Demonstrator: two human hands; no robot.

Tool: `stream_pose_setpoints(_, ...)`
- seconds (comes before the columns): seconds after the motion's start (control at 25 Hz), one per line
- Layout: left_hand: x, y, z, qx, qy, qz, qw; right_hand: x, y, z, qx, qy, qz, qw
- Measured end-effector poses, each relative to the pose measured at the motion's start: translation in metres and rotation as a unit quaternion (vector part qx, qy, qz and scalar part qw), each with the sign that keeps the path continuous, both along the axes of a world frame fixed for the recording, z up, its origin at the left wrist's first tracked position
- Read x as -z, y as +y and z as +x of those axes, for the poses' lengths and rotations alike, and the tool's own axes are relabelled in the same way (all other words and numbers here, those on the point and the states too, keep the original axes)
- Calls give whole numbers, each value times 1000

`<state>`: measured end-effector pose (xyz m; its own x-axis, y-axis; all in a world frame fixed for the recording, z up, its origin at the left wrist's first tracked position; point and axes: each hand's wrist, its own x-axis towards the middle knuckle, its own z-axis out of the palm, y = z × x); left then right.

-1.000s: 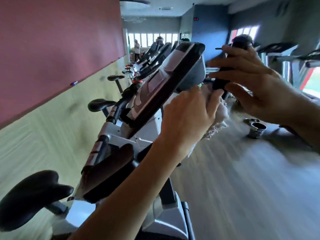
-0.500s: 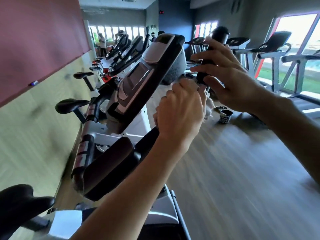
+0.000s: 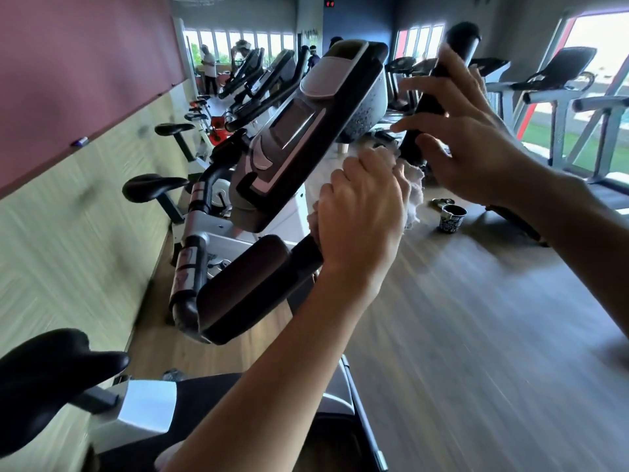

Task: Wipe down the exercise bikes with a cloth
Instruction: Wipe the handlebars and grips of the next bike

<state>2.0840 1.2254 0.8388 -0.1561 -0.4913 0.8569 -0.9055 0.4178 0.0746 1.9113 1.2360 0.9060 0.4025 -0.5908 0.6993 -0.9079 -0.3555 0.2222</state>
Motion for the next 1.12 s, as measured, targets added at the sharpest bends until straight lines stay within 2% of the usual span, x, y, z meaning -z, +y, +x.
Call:
stream_pose_setpoints(0.12,19,9,23,-18,7,2,1000,5,5,0,-6,2,0,1000)
stream_pose_setpoints(0.28,-4,-1,6,9,31,39,999,19,1,-2,-35,25,-21,999)
stream_pose_setpoints(0.44,2,3,5,12,23,10,1000,14,-2,-6,-54,25,-28,998)
stream_pose_setpoints(0.56,18,11,18,-7,11,11,1000,19,0,5,-36,0,-27,999)
stream_pose_setpoints(0.8,-4,1,7,23,28,35,999,24,3,21,-13,-48,-33,998)
stream_pose_setpoints(1.0,21,19,27,-2,12,28,1000,42,12,36,-18,-110,-7,994)
stream_pose_setpoints(1.12,5,10,20,17,27,42,999,39,16,42,-12,-122,-4,992)
